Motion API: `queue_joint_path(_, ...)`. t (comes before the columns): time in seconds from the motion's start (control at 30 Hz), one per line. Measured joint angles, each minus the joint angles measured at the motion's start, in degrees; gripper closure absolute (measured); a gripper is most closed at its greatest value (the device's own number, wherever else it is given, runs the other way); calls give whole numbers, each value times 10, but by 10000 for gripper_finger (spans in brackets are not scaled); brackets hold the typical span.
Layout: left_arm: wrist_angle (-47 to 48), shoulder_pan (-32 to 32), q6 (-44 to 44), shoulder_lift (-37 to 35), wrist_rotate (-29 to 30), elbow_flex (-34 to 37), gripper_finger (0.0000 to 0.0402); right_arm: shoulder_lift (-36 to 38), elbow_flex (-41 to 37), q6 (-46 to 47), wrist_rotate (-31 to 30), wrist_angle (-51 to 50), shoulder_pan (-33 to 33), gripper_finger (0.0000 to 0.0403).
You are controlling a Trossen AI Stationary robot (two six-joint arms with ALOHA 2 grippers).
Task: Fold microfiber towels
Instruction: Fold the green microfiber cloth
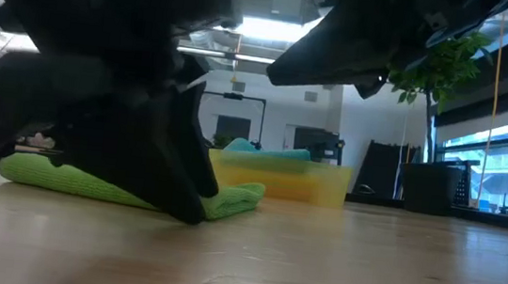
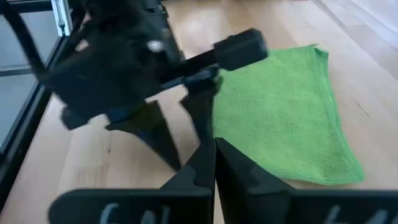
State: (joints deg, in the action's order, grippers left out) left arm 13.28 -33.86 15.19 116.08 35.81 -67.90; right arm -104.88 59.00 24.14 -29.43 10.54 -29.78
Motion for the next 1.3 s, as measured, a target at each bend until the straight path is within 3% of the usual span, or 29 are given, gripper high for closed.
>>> queue_joint_path(0.17, 37, 8, 23, 5, 1, -9, 247, 0, 0, -4, -7, 0, 0, 393)
queue_joint_path(0.97, 41, 42, 12, 5, 6, -7, 252, 0, 0, 12, -24, -1, 15, 393)
queue_joint_path(1.1, 42, 42, 12, 6, 7, -7, 280, 0, 0, 12, -25, -1, 15, 393)
queue_joint_path(1.3, 36, 42, 7, 15, 10, -7, 366, 0, 0, 8, -25, -2, 15, 393)
